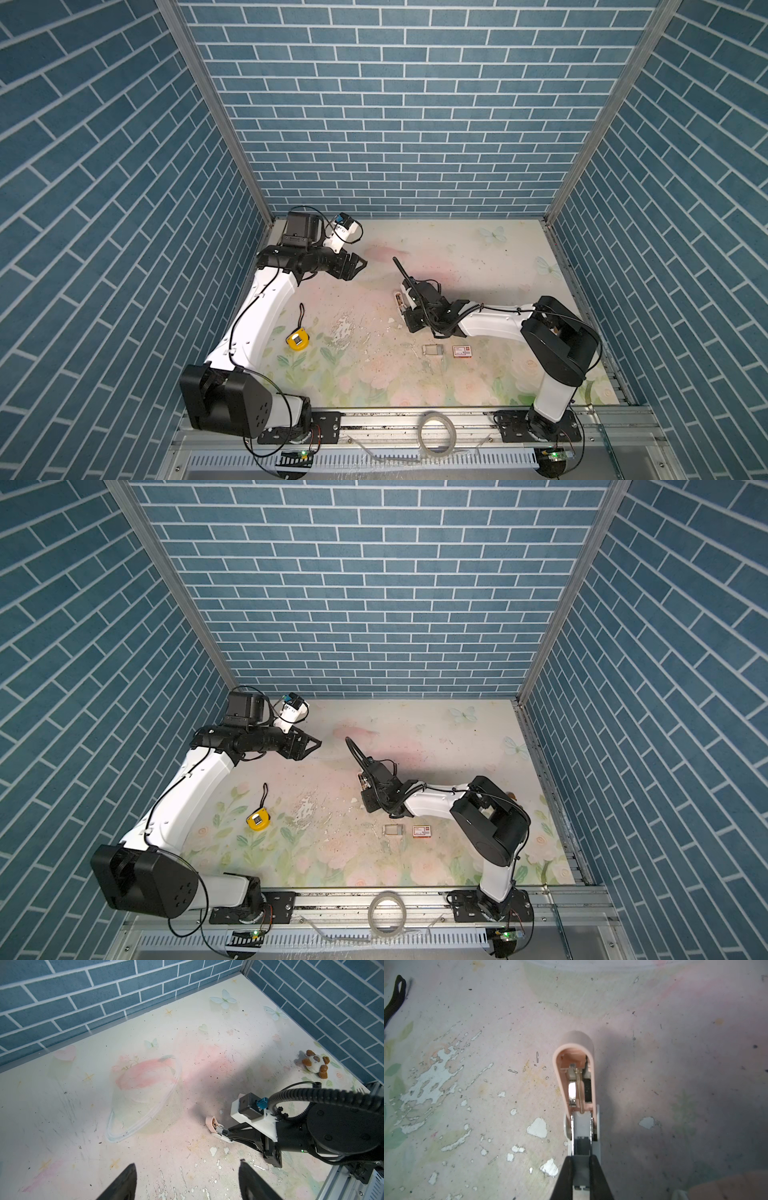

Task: Load the staples into the stapler
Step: 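Lower the staple strip into the stapler's open channel with the right gripper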

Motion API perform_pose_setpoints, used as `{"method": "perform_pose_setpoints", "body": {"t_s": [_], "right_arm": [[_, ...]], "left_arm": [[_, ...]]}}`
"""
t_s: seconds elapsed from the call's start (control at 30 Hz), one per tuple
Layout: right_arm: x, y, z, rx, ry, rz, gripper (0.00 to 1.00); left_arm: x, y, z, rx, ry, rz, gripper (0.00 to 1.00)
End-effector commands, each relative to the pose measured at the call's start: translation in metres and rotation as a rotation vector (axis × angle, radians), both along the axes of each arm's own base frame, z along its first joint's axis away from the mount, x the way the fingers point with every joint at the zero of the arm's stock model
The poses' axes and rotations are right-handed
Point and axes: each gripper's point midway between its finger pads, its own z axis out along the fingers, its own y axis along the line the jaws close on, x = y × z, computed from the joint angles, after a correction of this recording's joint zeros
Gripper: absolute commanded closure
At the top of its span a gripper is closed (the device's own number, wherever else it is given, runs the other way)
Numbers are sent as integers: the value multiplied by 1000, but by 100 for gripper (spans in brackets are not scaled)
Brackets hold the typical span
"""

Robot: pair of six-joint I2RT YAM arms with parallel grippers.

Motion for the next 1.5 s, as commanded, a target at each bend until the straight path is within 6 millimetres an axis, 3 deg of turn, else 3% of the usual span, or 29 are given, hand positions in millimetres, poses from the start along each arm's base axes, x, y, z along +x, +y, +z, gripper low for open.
{"method": "perform_pose_setpoints", "body": {"t_s": [0.0, 1.47], "right_arm": [[7, 2, 4, -8, -32, 8, 94], [5, 7, -10, -10, 13, 5, 93]], "left_arm": [[-1, 2, 4, -11, -14, 6, 22], [-4, 2, 5, -13, -28, 5, 22]]}}
